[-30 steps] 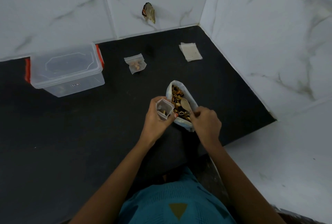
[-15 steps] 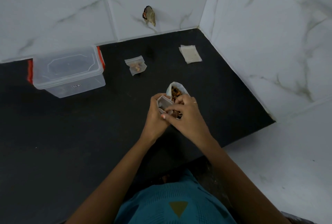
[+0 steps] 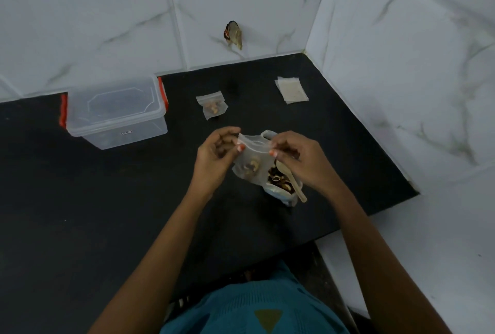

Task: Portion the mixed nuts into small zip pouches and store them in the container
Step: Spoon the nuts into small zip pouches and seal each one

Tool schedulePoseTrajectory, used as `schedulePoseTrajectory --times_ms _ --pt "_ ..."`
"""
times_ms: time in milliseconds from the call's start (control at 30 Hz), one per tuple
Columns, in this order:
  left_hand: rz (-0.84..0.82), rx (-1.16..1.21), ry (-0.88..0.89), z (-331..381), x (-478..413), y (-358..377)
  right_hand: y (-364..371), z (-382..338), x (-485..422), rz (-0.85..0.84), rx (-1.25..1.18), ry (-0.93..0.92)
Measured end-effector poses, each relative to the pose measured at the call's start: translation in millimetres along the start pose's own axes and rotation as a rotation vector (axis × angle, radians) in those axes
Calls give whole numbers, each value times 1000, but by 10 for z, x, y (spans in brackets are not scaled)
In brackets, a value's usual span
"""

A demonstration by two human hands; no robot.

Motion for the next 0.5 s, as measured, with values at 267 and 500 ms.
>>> schedulePoseTrajectory --times_ms 267,500 --pt "-51 77 -30 147 44 101 64 -66 -20 211 -214 55" --pt "-67 28 -34 223 9 116 83 -157 -27 179 -451 94"
Point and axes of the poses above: each hand's wrist, its own x-axis away from the middle knuckle, its own y-axis out of the palm, z = x × y, the point moved 2 cm from there along -x, towards the middle knuckle, and after that the axes turned 12 degrees about x, right-handed, at the moved point
